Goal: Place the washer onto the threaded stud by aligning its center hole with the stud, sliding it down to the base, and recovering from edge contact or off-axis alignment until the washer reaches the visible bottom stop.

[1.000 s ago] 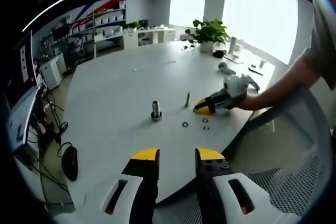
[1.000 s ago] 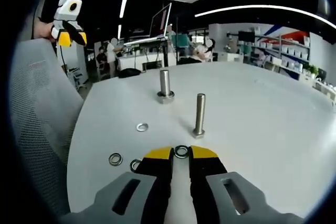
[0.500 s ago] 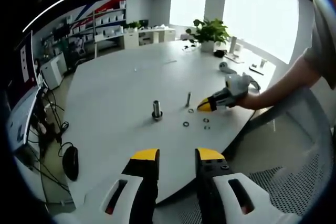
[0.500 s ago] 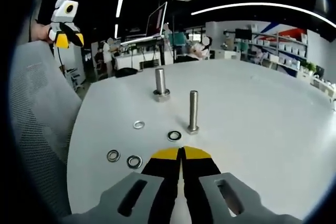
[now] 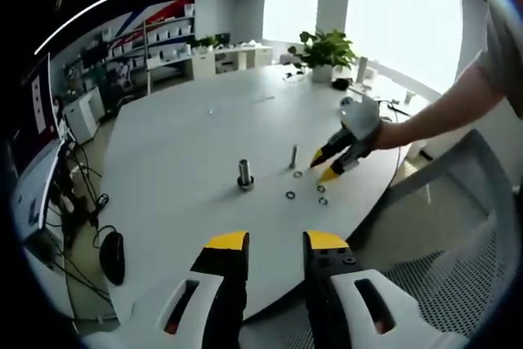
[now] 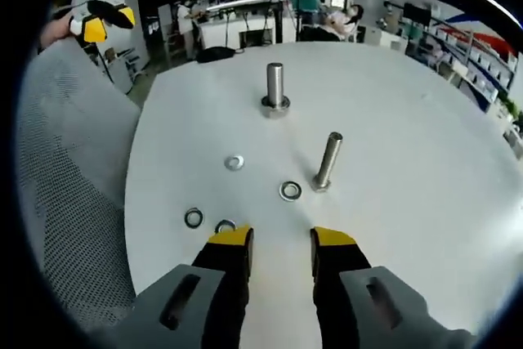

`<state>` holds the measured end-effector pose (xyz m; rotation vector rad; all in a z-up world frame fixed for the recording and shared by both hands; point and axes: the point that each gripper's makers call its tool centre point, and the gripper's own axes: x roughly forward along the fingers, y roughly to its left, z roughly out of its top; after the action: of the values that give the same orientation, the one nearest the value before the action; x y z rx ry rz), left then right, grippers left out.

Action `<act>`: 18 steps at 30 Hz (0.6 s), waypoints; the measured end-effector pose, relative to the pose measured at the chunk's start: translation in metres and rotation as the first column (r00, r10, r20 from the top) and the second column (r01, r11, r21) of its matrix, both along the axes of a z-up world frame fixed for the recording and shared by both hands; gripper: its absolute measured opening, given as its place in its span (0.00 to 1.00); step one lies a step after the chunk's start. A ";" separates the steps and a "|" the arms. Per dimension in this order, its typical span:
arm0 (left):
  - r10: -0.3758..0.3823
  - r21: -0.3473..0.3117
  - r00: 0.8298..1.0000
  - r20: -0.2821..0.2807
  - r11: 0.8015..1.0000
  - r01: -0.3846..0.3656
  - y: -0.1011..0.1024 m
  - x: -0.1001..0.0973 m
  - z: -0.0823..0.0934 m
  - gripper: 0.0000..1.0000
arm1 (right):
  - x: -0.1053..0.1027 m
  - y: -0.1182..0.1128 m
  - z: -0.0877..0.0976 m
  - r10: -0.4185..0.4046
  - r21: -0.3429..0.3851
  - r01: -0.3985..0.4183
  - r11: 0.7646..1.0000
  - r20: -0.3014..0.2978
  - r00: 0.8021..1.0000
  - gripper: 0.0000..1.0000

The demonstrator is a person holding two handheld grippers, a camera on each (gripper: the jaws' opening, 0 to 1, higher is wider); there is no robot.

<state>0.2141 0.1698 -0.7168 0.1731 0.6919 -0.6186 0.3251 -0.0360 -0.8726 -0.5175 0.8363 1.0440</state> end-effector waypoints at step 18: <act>-0.020 -0.001 1.000 0.020 1.000 0.020 -0.003 -0.003 0.003 0.24 | -0.039 0.003 -0.006 0.165 -0.202 -0.178 0.963 -0.080 0.983 0.33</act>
<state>0.2112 0.1666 -0.7139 0.1850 0.6716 -0.6360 0.2865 -0.0332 -0.8782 -0.7491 0.9755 1.1415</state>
